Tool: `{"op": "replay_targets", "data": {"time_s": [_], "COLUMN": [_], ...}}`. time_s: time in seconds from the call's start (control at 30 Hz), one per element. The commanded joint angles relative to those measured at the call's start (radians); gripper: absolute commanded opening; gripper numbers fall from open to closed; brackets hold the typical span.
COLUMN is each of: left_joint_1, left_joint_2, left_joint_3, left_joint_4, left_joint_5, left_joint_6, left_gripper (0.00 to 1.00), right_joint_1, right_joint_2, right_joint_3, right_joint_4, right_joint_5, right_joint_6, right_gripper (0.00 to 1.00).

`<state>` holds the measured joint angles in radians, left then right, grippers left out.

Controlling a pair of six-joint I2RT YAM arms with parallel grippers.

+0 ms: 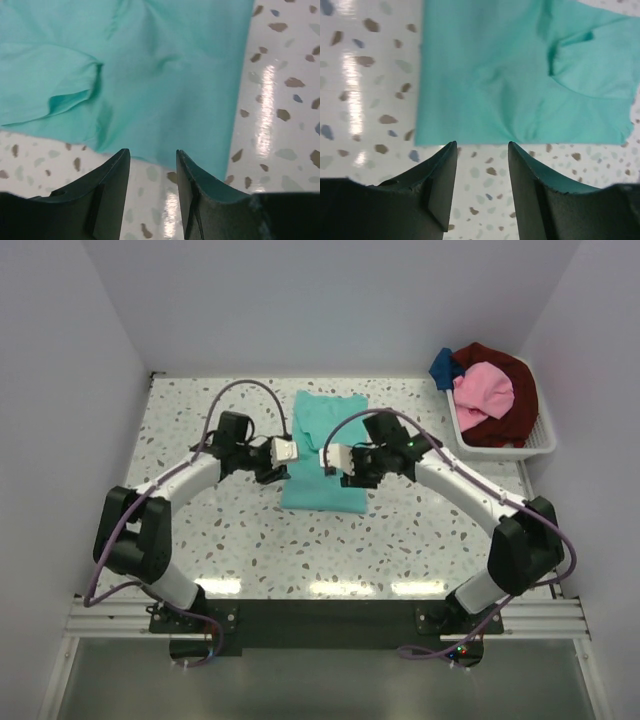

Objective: Fold and stack the t-shirts
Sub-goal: Fold the tshirt

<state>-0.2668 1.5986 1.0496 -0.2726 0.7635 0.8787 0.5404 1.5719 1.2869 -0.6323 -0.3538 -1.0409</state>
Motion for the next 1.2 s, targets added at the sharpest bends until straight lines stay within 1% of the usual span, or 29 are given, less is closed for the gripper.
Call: {"op": "replay_targets", "data": {"time_s": [0.0,0.03,0.13,0.23,0.43,0.63,0.73,0.77,0.8,0.83,0.87,0.93,0.97,1.07,1.13,1.17], "left_joint_1": [-0.058,-0.084,-0.118,-0.129,-0.138,-0.141,-0.143,-0.144,-0.144,-0.147,-0.147,-0.147,-0.149,-0.147,-0.143,-0.14], "left_joint_2": [-0.034,-0.038,-0.026,-0.013,0.018,0.043,0.052,0.057,0.063,0.081,0.09,0.115,0.118,0.089,0.063,0.057], "left_joint_3": [-0.117,-0.159,-0.212,-0.243,-0.252,-0.24,-0.238,-0.234,-0.227,-0.214,-0.204,-0.175,-0.168,-0.145,-0.1,-0.079], "left_joint_4": [-0.013,0.002,0.035,0.064,0.085,0.024,0.016,0.013,0.009,0.007,-0.005,-0.02,-0.025,-0.045,-0.068,-0.103], "left_joint_5": [-0.015,-0.032,-0.09,-0.107,-0.125,-0.141,-0.153,-0.161,-0.164,-0.177,-0.182,-0.194,-0.196,-0.19,-0.182,-0.17], "left_joint_6": [0.117,0.126,0.19,0.218,0.258,0.301,0.306,0.299,0.293,0.28,0.272,0.26,0.255,0.246,0.233,0.227], "left_gripper": [0.47,0.47,0.47,0.48,0.48,0.46,0.44,0.41,0.39,0.35,0.3,0.2,0.11,0.0,0.0,0.0], "right_joint_1": [0.056,0.065,0.072,0.07,0.072,0.072,0.07,0.07,0.072,0.07,0.072,0.072,0.072,0.067,0.052,0.044], "right_joint_2": [-0.009,0.0,0.037,0.06,0.105,0.149,0.165,0.169,0.172,0.175,0.177,0.169,0.166,0.137,0.12,0.113], "right_joint_3": [-0.122,-0.136,-0.169,-0.201,-0.254,-0.282,-0.285,-0.285,-0.287,-0.288,-0.291,-0.29,-0.282,-0.242,-0.212,-0.171], "right_joint_4": [-0.014,0.015,0.057,0.098,0.147,0.192,0.209,0.21,0.215,0.218,0.221,0.217,0.212,0.165,0.12,0.1], "right_joint_5": [0.012,0.018,0.048,0.059,0.068,0.087,0.102,0.107,0.113,0.124,0.127,0.131,0.13,0.116,0.101,0.092], "right_joint_6": [0.05,0.056,0.061,0.051,0.038,0.028,0.025,0.022,0.021,0.021,0.016,0.018,0.025,0.044,0.05,0.056], "right_gripper": [0.47,0.47,0.46,0.45,0.43,0.4,0.34,0.31,0.26,0.22,0.12,0.01,0.0,0.0,0.0,0.0]}}
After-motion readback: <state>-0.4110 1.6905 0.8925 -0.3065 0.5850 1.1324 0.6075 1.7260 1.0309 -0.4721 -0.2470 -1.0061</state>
